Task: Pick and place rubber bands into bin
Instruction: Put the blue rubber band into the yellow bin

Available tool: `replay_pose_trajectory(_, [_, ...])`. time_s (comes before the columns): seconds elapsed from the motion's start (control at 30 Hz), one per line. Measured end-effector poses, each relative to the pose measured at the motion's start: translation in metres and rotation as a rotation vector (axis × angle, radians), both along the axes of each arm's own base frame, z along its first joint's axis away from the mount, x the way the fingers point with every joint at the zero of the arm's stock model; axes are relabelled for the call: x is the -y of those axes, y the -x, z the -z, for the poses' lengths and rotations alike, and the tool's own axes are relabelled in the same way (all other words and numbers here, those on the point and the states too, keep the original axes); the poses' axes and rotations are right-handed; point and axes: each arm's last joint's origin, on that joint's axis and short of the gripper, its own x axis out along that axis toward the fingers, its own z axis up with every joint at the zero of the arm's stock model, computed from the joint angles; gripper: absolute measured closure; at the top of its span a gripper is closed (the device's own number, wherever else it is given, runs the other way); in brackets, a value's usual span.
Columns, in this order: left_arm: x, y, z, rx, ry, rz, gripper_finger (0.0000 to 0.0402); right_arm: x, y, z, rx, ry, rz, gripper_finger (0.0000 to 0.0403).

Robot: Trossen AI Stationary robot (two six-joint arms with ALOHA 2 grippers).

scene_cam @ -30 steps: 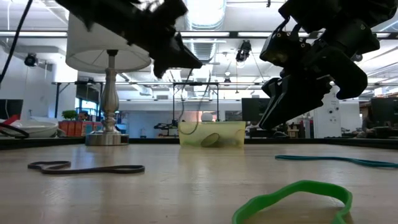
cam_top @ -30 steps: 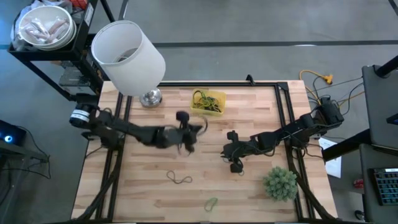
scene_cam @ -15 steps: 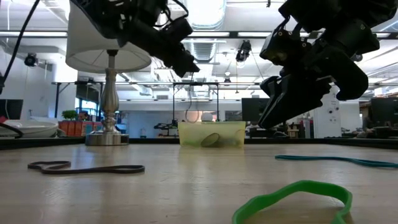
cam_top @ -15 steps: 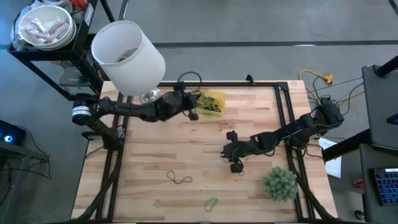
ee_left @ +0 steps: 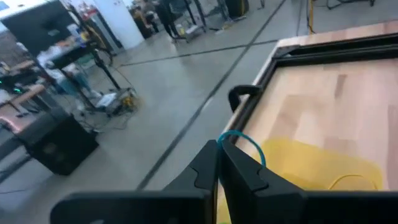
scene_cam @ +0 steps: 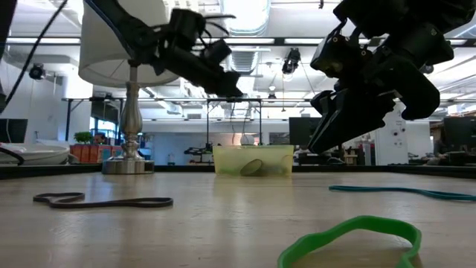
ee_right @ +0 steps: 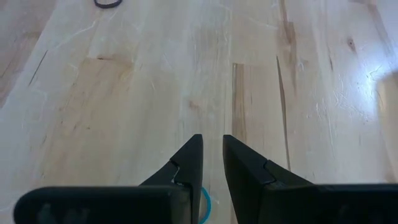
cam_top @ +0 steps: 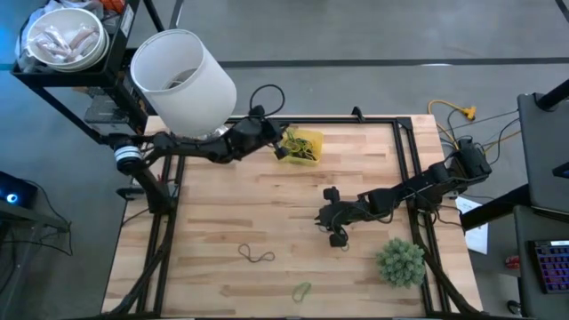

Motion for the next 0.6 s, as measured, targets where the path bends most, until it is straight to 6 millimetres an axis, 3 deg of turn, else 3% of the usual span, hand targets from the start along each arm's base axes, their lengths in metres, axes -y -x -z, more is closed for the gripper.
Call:
replay_pose_trajectory(0.27, [-0.015,-0.019,0.035,-0.069,0.065,0.014,0.04,0.0,0.001,0.001,-0.004,0.001,0.0,0.0346])
replay_pose_trajectory(0.6, [-0.018,-0.029,0.041,-0.092,0.145,0.058,0.0391,0.0,0.002,0.003,-0.01,0.002,-0.001,0.0346])
